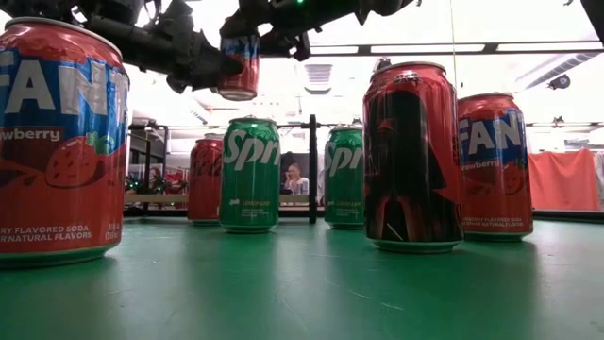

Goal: Place canned beverage on shelf
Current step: Put the red soda can on the shelf

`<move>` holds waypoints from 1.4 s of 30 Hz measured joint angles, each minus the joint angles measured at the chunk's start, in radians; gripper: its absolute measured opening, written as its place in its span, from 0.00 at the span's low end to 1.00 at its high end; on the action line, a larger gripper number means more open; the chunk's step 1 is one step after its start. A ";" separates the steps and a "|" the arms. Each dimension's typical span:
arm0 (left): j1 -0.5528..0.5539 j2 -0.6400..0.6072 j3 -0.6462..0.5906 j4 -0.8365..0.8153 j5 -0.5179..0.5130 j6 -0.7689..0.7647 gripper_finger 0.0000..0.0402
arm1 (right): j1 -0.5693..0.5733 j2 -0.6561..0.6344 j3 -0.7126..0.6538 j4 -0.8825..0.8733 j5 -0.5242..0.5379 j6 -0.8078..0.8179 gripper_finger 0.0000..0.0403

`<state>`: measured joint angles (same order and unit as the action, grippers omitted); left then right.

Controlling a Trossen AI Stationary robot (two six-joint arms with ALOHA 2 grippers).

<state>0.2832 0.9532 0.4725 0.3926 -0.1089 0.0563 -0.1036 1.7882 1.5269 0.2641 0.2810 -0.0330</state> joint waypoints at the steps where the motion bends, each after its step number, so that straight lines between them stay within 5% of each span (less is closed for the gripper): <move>1: 0.000 -0.003 0.000 0.000 -0.001 -0.001 0.68 | 0.000 0.000 0.000 0.002 0.000 0.001 0.72; 14: 0.000 -0.010 0.000 -0.016 0.004 -0.006 0.68 | 0.000 0.000 0.000 -0.016 -0.001 -0.015 0.72; 42: 0.000 0.010 0.006 0.082 0.034 -0.029 0.88 | 0.000 0.003 -0.002 0.009 -0.001 -0.070 0.72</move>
<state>0.2832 0.9633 0.4782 0.4749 -0.0748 0.0273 -0.1036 1.7912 1.5246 0.2728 0.2798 -0.1026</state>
